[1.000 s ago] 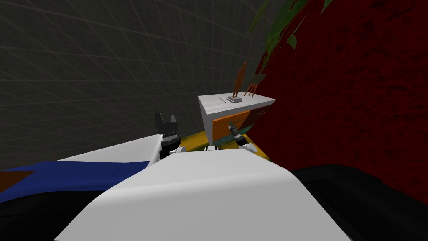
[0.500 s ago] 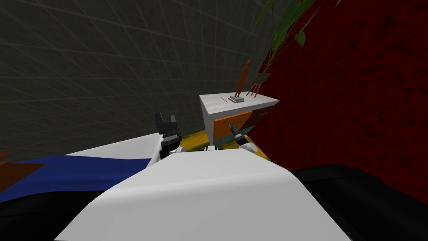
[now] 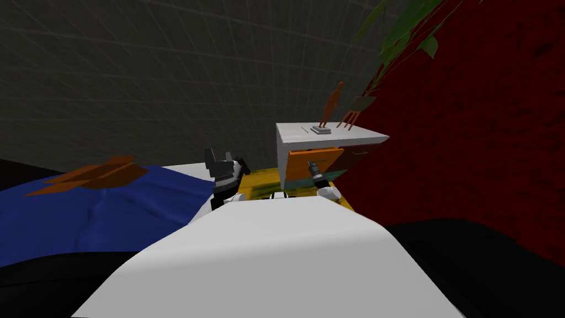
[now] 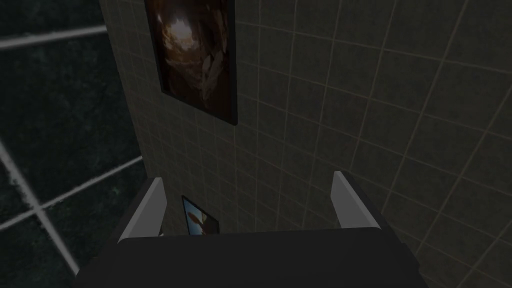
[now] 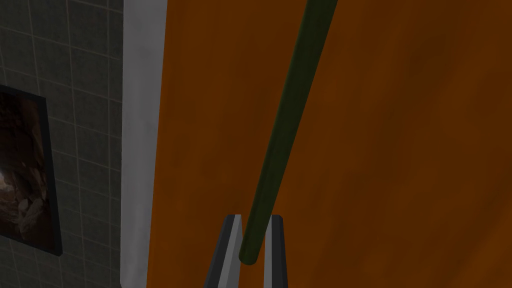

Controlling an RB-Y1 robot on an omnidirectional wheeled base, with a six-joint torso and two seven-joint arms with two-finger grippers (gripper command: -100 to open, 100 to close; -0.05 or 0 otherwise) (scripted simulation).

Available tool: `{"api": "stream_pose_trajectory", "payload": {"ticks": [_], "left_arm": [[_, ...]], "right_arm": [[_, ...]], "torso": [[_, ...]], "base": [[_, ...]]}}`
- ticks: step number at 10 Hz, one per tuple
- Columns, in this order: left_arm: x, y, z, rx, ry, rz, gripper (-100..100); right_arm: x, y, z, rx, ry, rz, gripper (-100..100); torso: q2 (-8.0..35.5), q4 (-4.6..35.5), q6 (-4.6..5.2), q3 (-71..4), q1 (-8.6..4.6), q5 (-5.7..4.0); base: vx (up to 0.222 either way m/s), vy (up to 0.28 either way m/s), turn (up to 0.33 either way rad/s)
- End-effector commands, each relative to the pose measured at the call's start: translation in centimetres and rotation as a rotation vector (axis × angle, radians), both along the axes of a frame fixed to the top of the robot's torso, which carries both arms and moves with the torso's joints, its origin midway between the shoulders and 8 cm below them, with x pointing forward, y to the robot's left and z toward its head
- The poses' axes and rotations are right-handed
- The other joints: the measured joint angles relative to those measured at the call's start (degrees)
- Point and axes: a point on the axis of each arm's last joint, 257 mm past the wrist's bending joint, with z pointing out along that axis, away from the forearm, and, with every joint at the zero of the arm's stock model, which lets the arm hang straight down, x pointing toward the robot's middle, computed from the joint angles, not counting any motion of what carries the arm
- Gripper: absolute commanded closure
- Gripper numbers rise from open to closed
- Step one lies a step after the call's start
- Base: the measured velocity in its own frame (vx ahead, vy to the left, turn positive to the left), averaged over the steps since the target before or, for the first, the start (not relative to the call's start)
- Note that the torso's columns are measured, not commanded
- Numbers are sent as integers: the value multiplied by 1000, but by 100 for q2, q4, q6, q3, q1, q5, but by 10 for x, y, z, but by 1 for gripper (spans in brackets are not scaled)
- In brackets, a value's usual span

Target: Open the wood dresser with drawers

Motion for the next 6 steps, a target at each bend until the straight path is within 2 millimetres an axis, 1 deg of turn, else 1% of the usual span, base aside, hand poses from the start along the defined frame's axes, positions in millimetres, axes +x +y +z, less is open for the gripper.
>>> {"api": "stream_pose_trajectory", "payload": {"ticks": [1,2,3,4,5,6], "left_arm": [[0,0,0,0,0,0,0],[0,0,0,0,0,0,0],[0,0,0,0,0,0,0],[0,0,0,0,0,0,0],[0,0,0,0,0,0,0],[0,0,0,0,0,0,0]], "right_arm": [[11,-40,8,-1,-9,-115,100],[10,-44,8,-4,-9,-123,100],[13,-63,9,-1,-10,-176,100],[16,-76,10,5,-10,-218,100],[15,-81,10,3,-9,-228,100],[16,-99,11,9,-8,-280,100]], "torso": [[4,9,1,-1,-7,6],[21,10,-4,10,-7,3],[10,12,-4,4,4,8],[13,12,-14,4,15,12],[30,11,-11,16,7,7],[23,9,-1,14,20,9]], "base": [[-240,-33,464],[-163,-33,298],[-165,-30,366],[-237,-62,425],[-188,-20,241],[-180,9,389]]}}
